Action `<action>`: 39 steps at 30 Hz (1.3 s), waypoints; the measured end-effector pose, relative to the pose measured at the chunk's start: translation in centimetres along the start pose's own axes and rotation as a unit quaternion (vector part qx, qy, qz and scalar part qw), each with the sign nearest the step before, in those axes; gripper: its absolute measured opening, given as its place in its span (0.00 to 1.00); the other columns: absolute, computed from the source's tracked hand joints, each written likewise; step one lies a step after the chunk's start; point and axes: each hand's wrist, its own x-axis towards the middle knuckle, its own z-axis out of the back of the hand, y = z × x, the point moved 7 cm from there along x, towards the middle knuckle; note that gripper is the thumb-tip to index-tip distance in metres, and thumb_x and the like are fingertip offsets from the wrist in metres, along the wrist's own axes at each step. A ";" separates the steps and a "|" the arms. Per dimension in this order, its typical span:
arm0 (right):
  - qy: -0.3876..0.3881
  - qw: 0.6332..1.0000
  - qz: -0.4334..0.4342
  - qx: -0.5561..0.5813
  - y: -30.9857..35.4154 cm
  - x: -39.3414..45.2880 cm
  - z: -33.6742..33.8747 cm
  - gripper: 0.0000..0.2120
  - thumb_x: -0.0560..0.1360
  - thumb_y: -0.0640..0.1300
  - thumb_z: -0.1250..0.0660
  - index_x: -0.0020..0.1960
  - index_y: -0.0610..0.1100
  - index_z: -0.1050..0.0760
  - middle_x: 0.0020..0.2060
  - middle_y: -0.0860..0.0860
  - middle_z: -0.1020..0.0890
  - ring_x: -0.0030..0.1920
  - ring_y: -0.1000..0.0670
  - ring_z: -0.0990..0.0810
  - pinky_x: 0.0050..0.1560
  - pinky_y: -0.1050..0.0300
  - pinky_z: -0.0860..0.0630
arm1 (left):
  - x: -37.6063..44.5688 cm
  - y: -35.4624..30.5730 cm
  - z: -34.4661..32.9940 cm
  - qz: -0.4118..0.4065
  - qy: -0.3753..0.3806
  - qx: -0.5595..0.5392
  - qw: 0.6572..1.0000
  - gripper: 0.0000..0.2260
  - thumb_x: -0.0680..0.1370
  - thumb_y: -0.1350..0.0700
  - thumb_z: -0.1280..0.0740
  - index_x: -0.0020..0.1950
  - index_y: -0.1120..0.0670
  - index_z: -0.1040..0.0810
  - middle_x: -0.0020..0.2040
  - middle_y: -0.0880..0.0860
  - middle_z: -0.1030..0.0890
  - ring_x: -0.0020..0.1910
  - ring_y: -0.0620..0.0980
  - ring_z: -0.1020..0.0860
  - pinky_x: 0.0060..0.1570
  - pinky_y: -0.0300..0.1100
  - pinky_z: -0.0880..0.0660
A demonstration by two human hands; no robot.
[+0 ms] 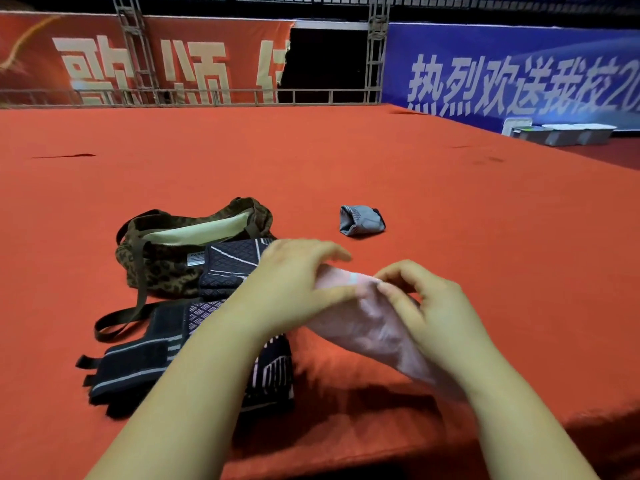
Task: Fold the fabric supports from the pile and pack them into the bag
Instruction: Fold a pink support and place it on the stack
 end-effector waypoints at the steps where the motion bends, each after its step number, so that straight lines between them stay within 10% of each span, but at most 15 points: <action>1: 0.006 1.000 -0.001 -0.008 0.0 0.0 0.4 0.08 0.76 0.44 0.35 0.43 0.56 0.26 0.42 0.62 0.19 0.44 0.60 0.22 0.47 0.60 0.27 | 0.3 -0.5 -0.5 -0.011 0.043 0.004 0.999 0.13 0.71 0.36 0.33 0.43 0.45 0.23 0.40 0.43 0.22 0.45 0.42 0.26 0.44 0.37 0.34; 3: 0.012 1.000 -0.005 -0.017 -0.1 0.0 1.1 0.05 0.76 0.45 0.35 0.44 0.54 0.25 0.40 0.60 0.19 0.43 0.58 0.21 0.47 0.56 0.26 | 0.7 -0.7 -0.5 -0.015 0.063 0.002 0.998 0.15 0.73 0.44 0.31 0.32 0.47 0.32 0.30 0.45 0.30 0.33 0.42 0.31 0.33 0.37 0.39; 10: 0.155 0.981 -0.082 -0.078 -3.6 -1.2 -1.0 0.03 0.75 0.49 0.33 0.45 0.55 0.27 0.41 0.57 0.20 0.44 0.53 0.24 0.44 0.59 0.31 | 1.5 -0.5 0.2 0.005 0.039 -0.092 0.995 0.07 0.72 0.48 0.29 0.37 0.49 0.21 0.32 0.44 0.22 0.36 0.41 0.26 0.37 0.37 0.30; 22: 0.040 0.970 -0.239 0.017 -10.6 -1.9 2.3 0.07 0.69 0.46 0.26 0.36 0.45 0.22 0.32 0.48 0.19 0.31 0.53 0.26 0.33 0.58 0.32 | 2.7 4.8 -3.3 0.114 0.221 -0.040 0.968 0.07 0.77 0.61 0.36 0.45 0.49 0.23 0.38 0.45 0.22 0.38 0.45 0.23 0.40 0.37 0.25; 35: 0.024 0.956 -0.260 -0.134 -15.6 0.5 -2.4 0.22 0.73 0.45 0.31 0.66 0.44 0.29 0.62 0.44 0.24 0.63 0.43 0.26 0.62 0.51 0.31 | 4.9 1.3 -13.9 0.134 0.281 0.143 0.939 0.20 0.77 0.64 0.43 0.70 0.58 0.34 0.67 0.59 0.29 0.65 0.58 0.28 0.62 0.48 0.30; 39: 0.196 0.948 -0.198 -0.154 -15.1 -2.1 -9.4 0.22 0.79 0.48 0.42 0.73 0.48 0.38 0.73 0.48 0.36 0.72 0.49 0.37 0.70 0.57 0.43 | 2.2 -0.8 -20.9 0.163 0.276 0.030 0.947 0.22 0.79 0.56 0.42 0.74 0.56 0.38 0.72 0.57 0.34 0.71 0.57 0.35 0.68 0.49 0.35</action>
